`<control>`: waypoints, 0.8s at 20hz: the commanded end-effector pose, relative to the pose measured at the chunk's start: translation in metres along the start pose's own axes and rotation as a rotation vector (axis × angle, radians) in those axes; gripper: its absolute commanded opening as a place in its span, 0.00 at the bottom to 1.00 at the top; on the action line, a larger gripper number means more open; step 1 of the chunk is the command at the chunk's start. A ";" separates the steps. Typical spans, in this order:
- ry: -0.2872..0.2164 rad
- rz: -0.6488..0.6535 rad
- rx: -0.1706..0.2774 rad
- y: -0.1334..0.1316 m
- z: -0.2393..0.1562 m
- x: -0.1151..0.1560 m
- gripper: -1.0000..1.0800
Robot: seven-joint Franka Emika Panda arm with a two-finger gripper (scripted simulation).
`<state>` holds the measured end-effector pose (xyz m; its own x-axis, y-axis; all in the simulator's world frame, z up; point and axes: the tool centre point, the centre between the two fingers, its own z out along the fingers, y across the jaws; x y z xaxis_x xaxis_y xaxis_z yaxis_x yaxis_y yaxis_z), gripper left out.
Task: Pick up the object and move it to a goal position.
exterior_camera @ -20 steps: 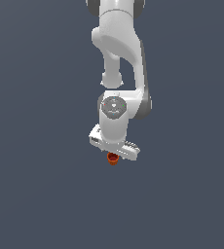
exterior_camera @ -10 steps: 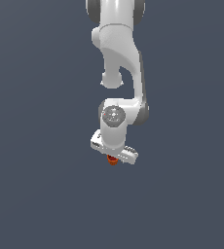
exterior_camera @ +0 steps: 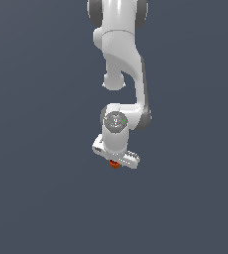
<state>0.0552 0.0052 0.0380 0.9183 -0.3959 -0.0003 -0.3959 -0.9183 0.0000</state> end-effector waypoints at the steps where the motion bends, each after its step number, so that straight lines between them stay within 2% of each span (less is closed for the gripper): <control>1: 0.000 0.000 0.000 0.000 0.000 0.000 0.00; 10: 0.000 0.000 0.000 -0.001 -0.003 -0.001 0.00; 16: 0.000 0.000 0.000 -0.009 -0.024 -0.005 0.00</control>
<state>0.0534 0.0121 0.0544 0.9181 -0.3963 -0.0023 -0.3963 -0.9181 0.0012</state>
